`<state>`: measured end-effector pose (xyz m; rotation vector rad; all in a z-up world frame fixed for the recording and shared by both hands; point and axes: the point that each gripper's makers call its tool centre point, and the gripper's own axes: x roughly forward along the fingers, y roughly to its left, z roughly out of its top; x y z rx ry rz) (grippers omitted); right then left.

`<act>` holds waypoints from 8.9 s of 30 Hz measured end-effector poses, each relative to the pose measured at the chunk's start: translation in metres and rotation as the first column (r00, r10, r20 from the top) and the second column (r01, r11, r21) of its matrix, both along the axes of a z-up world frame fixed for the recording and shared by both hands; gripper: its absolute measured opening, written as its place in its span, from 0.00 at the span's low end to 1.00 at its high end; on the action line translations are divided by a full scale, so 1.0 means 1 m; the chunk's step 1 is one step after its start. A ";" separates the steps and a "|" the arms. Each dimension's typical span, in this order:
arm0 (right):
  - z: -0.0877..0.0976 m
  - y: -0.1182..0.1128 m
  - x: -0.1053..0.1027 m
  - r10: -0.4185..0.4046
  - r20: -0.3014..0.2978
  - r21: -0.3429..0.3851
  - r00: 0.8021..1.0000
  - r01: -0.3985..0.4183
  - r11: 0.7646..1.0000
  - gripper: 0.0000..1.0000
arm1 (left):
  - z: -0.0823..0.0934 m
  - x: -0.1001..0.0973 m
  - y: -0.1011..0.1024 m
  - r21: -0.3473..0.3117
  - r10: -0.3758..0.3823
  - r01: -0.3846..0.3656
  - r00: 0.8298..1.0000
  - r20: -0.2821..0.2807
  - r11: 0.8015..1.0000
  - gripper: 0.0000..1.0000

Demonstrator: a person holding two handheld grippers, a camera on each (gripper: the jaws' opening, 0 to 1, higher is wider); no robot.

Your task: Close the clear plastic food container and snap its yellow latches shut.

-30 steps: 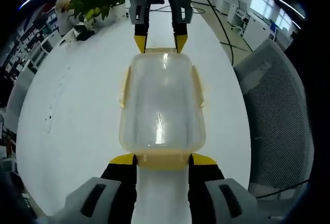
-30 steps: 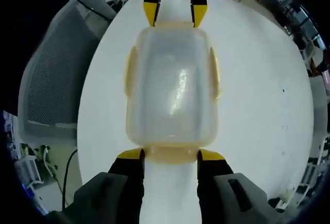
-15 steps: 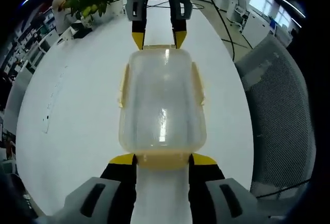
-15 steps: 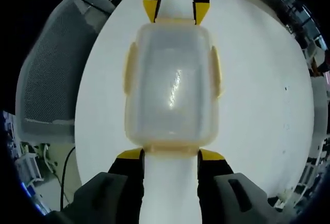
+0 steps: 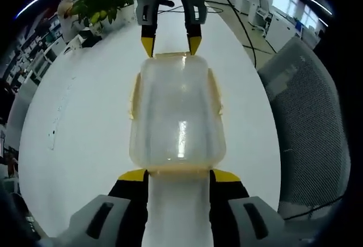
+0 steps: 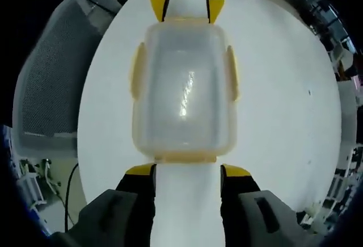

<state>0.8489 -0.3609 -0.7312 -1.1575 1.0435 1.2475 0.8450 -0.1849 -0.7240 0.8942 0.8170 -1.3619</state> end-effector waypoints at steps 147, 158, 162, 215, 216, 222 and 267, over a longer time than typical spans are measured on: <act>0.007 0.088 -0.066 -0.801 -0.389 0.409 0.456 0.864 0.294 0.33 | 0.000 -0.057 0.042 -0.125 0.666 -0.741 0.654 -0.359 0.660 0.30; 0.007 0.100 -0.078 -0.795 -0.391 0.394 0.464 0.865 0.312 0.34 | 0.000 -0.067 0.054 -0.109 0.657 -0.730 0.662 -0.362 0.675 0.30; 0.007 0.104 -0.082 -0.792 -0.391 0.392 0.469 0.863 0.317 0.34 | 0.000 -0.071 0.059 -0.104 0.656 -0.729 0.661 -0.363 0.677 0.30; 0.045 0.124 -0.055 -0.633 -0.239 0.589 0.736 0.629 0.509 0.14 | 0.033 -0.065 0.026 -0.250 0.514 -0.570 0.818 -0.257 0.783 0.23; 0.045 0.126 -0.054 -0.624 -0.230 0.594 0.747 0.615 0.518 0.13 | 0.032 -0.065 0.024 -0.254 0.507 -0.561 0.825 -0.252 0.788 0.23; 0.045 0.138 -0.049 -0.572 -0.196 0.615 0.797 0.554 0.561 0.06 | 0.030 -0.064 0.014 -0.255 0.480 -0.533 0.843 -0.242 0.807 0.20; 0.022 0.173 -0.033 -0.349 -0.214 0.538 0.913 0.408 0.738 0.30 | 0.017 -0.100 -0.015 -0.256 0.245 -0.276 0.958 -0.148 0.926 0.20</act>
